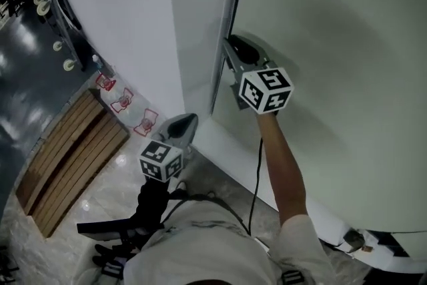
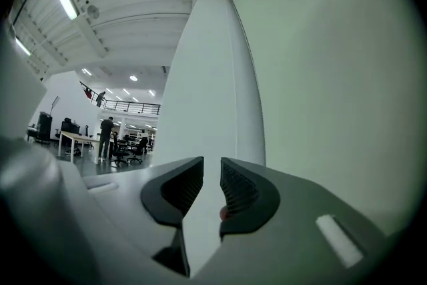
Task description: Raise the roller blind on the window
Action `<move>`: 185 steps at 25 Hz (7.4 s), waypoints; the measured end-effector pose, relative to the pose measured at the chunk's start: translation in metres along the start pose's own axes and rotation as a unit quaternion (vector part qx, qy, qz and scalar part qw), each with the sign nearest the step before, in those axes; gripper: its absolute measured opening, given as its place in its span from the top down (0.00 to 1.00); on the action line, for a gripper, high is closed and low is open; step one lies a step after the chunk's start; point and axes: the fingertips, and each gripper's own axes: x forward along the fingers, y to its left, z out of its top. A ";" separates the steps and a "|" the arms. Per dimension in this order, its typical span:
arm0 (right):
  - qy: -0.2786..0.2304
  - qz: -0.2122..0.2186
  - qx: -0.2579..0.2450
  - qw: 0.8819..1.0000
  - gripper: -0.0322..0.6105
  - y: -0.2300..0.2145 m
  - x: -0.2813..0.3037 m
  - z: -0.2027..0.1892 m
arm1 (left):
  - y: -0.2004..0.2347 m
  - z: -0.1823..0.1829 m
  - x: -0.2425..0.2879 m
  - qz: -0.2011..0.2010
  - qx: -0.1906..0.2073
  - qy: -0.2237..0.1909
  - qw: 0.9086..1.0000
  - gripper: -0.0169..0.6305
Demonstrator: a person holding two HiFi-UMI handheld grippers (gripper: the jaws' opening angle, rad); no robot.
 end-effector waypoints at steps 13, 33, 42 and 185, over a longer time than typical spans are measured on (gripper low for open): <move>-0.005 0.033 -0.024 0.999 0.94 -0.037 0.069 0.069 | 0.018 0.010 0.008 -0.026 0.012 0.002 1.000 0.98; -0.005 0.181 -0.003 0.984 0.94 0.083 -0.050 0.098 | -0.029 0.068 0.059 -0.132 0.069 -0.043 0.988 0.77; -0.019 0.218 0.037 0.975 0.94 0.103 -0.066 0.103 | -0.075 0.076 0.066 -0.259 0.030 -0.069 0.963 0.98; -0.006 0.245 -0.004 0.969 0.94 0.090 -0.041 0.172 | -0.092 0.061 0.050 -0.358 -0.043 -0.048 0.932 0.98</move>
